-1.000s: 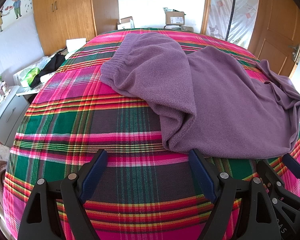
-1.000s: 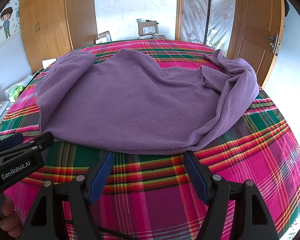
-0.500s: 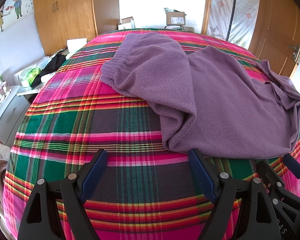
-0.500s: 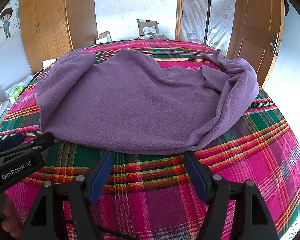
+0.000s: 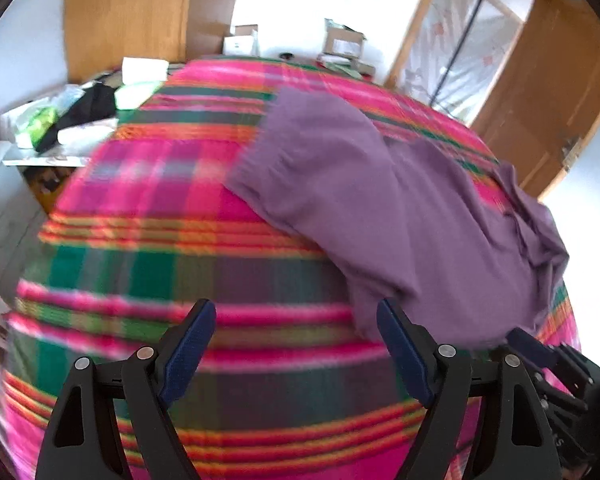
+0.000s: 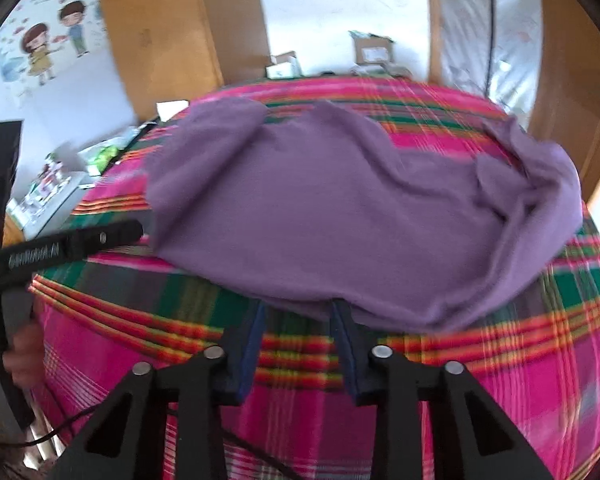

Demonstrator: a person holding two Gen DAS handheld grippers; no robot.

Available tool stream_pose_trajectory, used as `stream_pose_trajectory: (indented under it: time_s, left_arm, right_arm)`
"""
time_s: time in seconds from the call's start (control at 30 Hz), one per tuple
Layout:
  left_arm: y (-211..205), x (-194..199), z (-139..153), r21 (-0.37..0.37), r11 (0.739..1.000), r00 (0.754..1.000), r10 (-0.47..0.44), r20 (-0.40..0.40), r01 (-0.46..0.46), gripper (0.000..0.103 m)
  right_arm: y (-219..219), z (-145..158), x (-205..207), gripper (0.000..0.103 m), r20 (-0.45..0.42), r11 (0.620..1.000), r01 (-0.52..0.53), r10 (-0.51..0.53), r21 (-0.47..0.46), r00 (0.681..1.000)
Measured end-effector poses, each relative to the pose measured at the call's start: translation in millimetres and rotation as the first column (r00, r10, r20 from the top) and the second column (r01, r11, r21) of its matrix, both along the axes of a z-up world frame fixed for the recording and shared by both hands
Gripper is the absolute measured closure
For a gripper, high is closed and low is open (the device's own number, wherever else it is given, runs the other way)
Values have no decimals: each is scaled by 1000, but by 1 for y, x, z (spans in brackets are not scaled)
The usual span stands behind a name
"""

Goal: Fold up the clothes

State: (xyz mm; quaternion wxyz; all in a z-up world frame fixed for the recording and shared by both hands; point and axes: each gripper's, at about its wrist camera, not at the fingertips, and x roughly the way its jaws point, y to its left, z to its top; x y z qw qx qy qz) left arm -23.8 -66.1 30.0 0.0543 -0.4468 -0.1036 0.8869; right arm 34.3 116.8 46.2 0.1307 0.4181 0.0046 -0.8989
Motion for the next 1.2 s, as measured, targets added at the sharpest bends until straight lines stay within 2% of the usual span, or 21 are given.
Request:
stream_pose_trajectory:
  time_s: [0.1,0.17,0.23,0.4,0.57,0.7,0.77,0.93,0.97,1.03,1.1,1.2]
  left_arm:
    - [-26,-22,6,14,999,998,44,54,-44,19]
    - [-42,-36,3,86,994,994,53,99,-61,25]
    - [-51,-45,-1,124,989,991,59,122,-74,27]
    - [-52,-64,-3,194,979,991,33,133,-58,31]
    - [-42,-92,0,205,977,986,25,162,-58,31]
    - [-48,-103,-2,220,972,981,45,186,-87,31]
    - [-53,-106,-2,200,974,978,69,196,-109,31]
    - [-62,-116,-7,213,966,968,95,232,-145,31]
    - [-64,-118,-8,216,964,966,100,239,-153,31]
    - [-68,-122,-11,228,960,962,104,252,-163,31]
    - [-68,-126,-14,248,954,957,97,274,-168,31]
    - [-64,-128,-18,326,932,947,48,317,-157,31]
  right_arm:
    - [-13,7,-8,71,-17,997,-71,71,3,997]
    - [-18,10,-13,71,-27,996,-92,92,18,995]
    - [-19,14,-18,71,-35,994,-105,106,29,994]
    - [-25,17,-30,71,-6,978,-201,201,-54,980]
    - [-43,11,-43,71,18,965,-245,247,-99,969]
    - [-54,6,-56,71,53,946,-274,287,-171,957]
    - [-58,6,-59,71,55,947,-275,287,-165,956]
    - [-70,6,-65,71,45,957,-268,274,-109,961]
    - [-69,5,-65,72,47,959,-265,271,-104,961]
    - [-68,6,-68,99,49,962,-257,262,-91,964]
    - [-62,7,-71,100,40,969,-237,240,-77,970]
    - [-53,11,-76,102,30,974,-210,213,-84,977]
